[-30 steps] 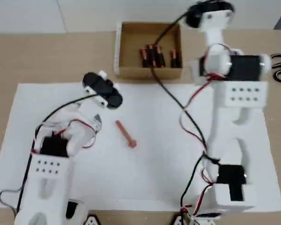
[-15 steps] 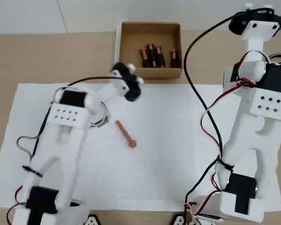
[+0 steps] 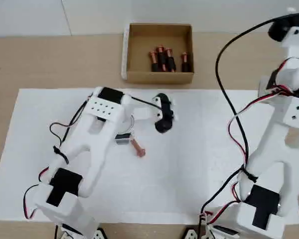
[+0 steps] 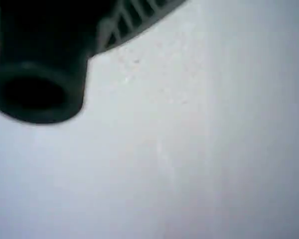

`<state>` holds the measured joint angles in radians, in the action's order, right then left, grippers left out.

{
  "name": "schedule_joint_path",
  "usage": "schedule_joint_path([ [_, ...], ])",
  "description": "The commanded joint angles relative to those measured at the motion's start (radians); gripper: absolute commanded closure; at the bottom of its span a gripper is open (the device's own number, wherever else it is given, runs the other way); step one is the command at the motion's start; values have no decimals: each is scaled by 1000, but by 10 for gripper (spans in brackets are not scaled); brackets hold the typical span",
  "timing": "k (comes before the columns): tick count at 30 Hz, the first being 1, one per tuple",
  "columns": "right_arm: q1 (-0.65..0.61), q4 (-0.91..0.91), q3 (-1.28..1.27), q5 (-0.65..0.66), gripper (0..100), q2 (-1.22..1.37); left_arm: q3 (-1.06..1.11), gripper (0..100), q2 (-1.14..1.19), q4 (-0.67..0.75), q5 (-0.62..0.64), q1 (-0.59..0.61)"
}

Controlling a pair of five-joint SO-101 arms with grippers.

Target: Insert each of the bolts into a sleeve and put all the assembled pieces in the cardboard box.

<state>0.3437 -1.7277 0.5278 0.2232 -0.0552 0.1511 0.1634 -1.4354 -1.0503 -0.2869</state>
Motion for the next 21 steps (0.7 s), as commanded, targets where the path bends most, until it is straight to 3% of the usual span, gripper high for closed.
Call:
schedule_joint_path([
  [1, 42, -4, 3, 11, 995, -53, -47, 889, 0, -5, -37, -35],
  [11, 53, -7, 0, 9, 995, -53, -44, 889, 3, 3, -160, -66],
  [21, 48, -7, 0, 6, 995, -53, -50, 889, 147, 91, -164, -66],
])
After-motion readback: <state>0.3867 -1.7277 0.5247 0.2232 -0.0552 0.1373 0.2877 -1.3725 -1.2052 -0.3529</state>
